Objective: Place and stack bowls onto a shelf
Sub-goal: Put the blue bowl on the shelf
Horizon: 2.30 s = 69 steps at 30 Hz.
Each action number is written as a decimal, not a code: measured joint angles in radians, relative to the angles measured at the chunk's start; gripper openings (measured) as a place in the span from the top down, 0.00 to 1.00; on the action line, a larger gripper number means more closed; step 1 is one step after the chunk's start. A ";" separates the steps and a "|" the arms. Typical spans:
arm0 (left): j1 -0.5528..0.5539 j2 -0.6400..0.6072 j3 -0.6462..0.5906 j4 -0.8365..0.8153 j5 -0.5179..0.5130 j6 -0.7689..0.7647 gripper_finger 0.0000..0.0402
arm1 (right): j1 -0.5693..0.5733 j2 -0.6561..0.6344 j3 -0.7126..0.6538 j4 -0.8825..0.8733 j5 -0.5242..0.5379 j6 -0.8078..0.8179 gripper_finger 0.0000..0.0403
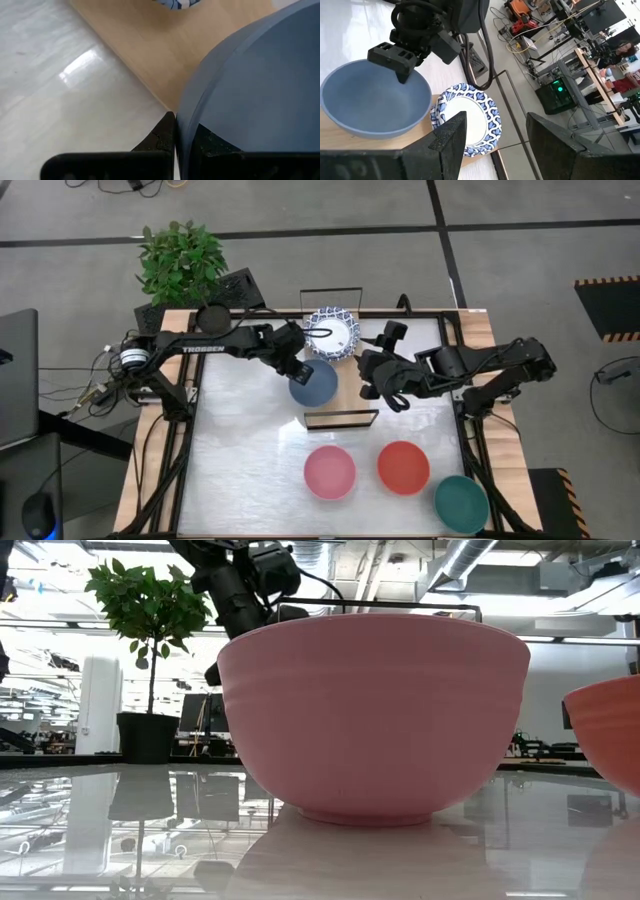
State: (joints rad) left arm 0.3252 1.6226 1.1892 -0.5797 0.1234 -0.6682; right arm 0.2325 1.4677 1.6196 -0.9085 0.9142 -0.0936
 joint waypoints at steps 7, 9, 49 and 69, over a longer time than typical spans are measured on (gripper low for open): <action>-0.006 0.000 0.000 0.009 -0.007 0.001 1.00 | 0.000 0.000 0.000 0.000 0.000 0.017 0.43; -0.008 0.000 0.000 0.022 -0.008 -0.006 1.00 | 0.000 0.000 0.000 0.000 -0.001 0.018 0.43; -0.051 0.016 0.002 0.025 -0.049 -0.050 1.00 | -0.078 0.000 0.000 0.008 -0.089 0.015 0.43; -0.081 0.060 0.008 0.035 -0.030 -0.056 1.00 | -0.078 0.000 0.000 0.016 -0.106 0.016 0.43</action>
State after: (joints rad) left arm 0.2443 1.6825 1.1977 -0.5446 0.0936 -0.7237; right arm 0.1543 1.4680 1.6196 -0.8925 0.8087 -0.0780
